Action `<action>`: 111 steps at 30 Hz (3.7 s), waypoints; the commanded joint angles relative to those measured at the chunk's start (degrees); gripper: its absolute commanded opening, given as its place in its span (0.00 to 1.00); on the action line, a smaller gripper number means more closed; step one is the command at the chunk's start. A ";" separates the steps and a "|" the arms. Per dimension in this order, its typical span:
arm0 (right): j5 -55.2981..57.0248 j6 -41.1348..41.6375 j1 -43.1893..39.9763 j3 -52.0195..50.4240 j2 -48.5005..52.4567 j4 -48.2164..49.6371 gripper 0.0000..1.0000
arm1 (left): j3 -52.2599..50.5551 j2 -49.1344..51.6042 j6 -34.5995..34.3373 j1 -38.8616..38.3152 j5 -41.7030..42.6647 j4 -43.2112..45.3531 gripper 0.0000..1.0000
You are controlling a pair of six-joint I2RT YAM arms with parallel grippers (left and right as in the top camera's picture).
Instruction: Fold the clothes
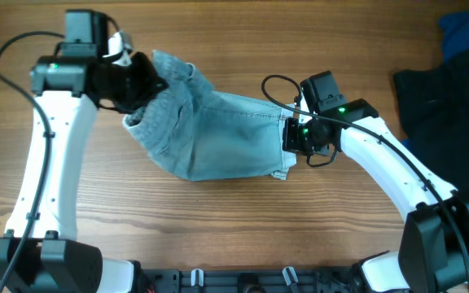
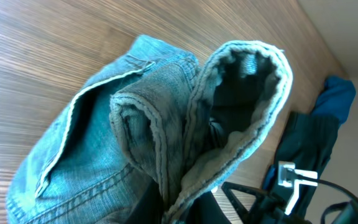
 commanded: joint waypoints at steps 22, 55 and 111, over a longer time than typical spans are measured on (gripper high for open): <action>4.07 -1.84 0.15 -1.70 19.54 -0.57 0.04 | 1.53 1.42 -16.81 -19.12 -10.49 9.42 0.04; 7.74 0.68 -6.64 5.66 4.04 -15.74 0.08 | 1.53 4.96 -20.24 -26.64 -10.29 16.15 0.40; 10.29 -5.14 -11.76 12.24 17.79 3.56 0.21 | -16.83 25.64 -11.04 -24.72 -24.55 2.14 0.04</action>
